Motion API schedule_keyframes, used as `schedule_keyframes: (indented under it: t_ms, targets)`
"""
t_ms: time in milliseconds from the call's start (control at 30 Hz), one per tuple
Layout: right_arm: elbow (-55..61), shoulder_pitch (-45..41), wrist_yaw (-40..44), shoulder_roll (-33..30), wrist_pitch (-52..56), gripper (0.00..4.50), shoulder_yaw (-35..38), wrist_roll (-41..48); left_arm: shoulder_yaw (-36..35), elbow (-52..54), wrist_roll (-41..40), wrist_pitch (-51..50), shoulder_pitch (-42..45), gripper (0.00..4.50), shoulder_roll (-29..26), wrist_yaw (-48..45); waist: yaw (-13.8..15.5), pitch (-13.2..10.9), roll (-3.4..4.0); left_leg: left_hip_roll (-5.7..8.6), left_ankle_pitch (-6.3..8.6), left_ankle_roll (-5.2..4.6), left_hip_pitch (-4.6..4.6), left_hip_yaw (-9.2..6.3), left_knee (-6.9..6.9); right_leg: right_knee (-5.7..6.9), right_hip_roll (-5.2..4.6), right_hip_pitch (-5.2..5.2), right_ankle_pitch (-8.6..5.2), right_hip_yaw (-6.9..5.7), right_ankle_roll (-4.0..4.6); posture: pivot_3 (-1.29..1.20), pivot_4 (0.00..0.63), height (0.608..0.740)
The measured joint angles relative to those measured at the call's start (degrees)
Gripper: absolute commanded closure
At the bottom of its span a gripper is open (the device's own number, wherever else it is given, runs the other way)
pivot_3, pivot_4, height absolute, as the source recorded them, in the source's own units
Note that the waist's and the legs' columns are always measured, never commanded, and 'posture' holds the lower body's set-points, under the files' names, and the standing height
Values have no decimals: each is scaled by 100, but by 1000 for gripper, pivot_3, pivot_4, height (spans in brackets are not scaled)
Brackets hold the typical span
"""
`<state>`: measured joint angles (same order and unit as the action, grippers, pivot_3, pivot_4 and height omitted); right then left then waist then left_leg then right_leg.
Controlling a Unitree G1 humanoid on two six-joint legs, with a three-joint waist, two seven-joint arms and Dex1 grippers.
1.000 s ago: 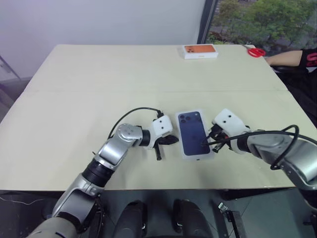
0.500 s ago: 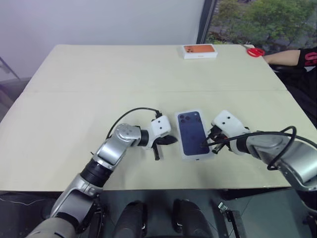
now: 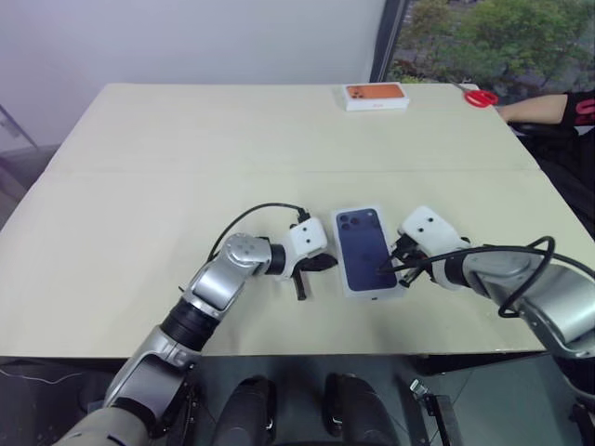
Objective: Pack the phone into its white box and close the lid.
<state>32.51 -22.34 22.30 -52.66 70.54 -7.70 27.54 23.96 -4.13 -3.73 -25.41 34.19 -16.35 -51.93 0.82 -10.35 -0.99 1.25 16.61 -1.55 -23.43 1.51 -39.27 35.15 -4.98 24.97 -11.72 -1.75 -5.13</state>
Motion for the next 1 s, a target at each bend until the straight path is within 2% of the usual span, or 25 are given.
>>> schedule_keyframes:
  t_ms: [567, 1000]
  targets:
    - [38, 191, 53, 34, 61, 4469, 120, -249, -77, -20, -8, 3, 1, 4500, 233, 147, 1, 0, 0, 2, 0, 0, 0, 0, -1, 1, 0, 0, 0, 0, 0, 0, 150, 740]
    - [147, 393, 151, 16, 10, 4469, 206, -390, -164, 69, -177, -61, -6, 4500, 106, -33, -4, 0, 0, 2, 0, 0, 0, 0, -1, 2, 1, 0, 0, 0, -1, 0, 150, 740]
